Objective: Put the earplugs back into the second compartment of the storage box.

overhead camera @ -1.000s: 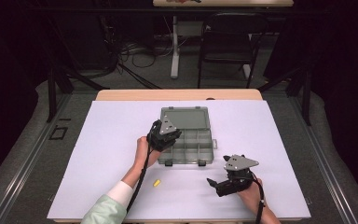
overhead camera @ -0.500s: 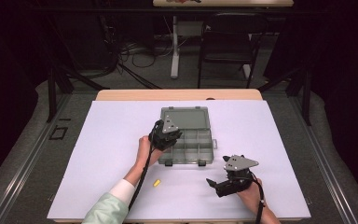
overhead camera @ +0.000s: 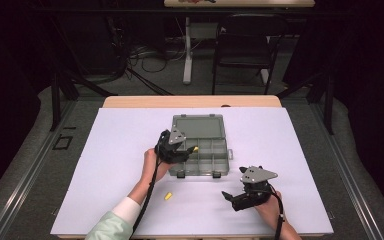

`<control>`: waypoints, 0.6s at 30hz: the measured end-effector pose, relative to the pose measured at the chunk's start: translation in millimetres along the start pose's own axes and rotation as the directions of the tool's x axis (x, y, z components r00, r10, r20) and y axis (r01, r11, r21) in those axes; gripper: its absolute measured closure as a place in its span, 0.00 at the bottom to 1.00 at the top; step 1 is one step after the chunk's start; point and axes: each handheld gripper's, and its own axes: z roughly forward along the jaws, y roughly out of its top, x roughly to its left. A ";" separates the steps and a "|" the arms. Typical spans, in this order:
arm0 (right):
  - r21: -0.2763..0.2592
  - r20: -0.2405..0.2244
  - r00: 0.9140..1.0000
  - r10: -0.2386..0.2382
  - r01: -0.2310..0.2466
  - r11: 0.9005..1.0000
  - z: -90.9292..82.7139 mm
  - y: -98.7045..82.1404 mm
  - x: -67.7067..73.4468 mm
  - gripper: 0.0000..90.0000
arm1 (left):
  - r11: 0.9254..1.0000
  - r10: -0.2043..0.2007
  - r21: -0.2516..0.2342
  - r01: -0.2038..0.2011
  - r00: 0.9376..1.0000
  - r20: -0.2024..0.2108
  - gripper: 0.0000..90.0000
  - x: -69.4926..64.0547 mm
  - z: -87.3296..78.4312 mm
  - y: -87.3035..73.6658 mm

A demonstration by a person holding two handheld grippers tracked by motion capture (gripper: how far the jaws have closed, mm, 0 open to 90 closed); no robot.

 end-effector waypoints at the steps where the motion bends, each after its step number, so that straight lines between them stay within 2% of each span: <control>1: 0.000 -0.001 1.000 0.001 -0.001 1.000 0.0 0.1 0.3 0.00 | 1.000 0.004 -0.003 -0.004 1.000 -0.006 0.44 -0.6 -3.9 -1.3; 10: 0.002 -0.004 1.000 -0.002 0.002 1.000 1.2 0.5 2.0 0.00 | 0.998 0.017 -0.053 -0.017 1.000 -0.001 0.23 -3.5 -39.3 -9.5; 18: -0.002 -0.002 1.000 -0.008 0.008 1.000 0.0 1.1 2.7 0.00 | 0.998 0.032 -0.056 -0.033 0.999 -0.023 0.16 -11.2 -53.1 -22.6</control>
